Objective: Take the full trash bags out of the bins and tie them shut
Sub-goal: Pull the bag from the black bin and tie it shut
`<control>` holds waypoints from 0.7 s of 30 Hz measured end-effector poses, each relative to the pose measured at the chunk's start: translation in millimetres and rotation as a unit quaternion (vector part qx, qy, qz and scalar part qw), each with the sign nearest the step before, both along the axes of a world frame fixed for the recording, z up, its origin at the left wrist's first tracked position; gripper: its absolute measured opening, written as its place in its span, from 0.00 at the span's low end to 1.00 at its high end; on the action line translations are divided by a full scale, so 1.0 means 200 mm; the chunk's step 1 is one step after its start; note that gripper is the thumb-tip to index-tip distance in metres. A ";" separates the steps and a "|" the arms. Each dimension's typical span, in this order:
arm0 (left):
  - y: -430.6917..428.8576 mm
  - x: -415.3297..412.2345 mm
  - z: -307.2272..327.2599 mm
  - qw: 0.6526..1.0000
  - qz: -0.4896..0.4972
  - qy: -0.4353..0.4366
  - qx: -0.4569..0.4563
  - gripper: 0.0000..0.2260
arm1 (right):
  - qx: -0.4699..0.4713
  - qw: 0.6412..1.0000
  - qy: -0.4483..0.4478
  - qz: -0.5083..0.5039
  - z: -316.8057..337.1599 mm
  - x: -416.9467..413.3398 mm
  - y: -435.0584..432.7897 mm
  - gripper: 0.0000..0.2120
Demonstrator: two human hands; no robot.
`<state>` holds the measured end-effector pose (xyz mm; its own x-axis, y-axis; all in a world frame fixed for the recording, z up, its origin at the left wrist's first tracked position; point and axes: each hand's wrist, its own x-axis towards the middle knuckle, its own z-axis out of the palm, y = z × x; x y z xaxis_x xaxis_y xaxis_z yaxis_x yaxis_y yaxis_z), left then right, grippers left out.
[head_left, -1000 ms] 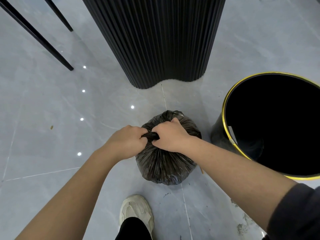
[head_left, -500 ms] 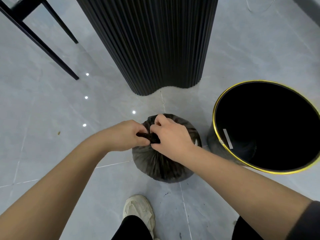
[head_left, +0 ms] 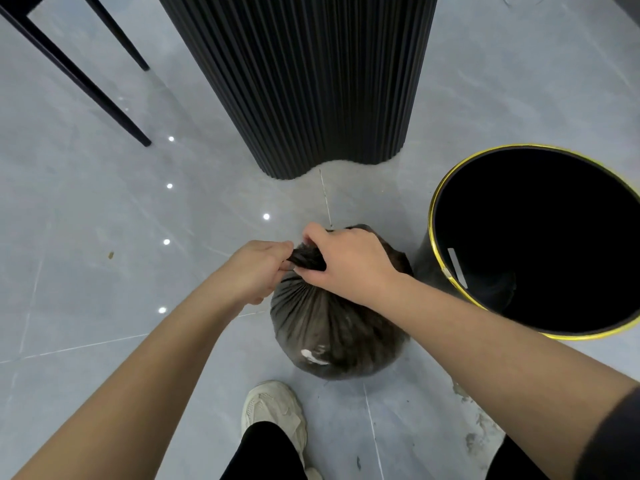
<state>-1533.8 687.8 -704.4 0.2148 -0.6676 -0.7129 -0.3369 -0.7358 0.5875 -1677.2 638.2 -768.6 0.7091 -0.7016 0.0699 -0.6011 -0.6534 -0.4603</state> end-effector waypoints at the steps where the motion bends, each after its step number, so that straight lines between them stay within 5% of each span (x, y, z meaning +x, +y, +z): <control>1: 0.00 -0.01 0.00 1.000 0.013 -0.005 -0.002 0.18 | 0.004 1.000 0.007 -0.005 0.01 0.00 0.00 0.19; 15: -0.02 -0.09 -0.08 0.999 0.004 -0.031 -0.044 0.20 | 0.041 0.999 -0.004 -0.012 -0.06 -0.06 -0.04 0.14; 21: -0.04 -0.08 -0.08 0.999 0.022 -0.021 -0.044 0.16 | -0.058 0.998 -0.012 -0.031 -0.07 -0.05 -0.03 0.12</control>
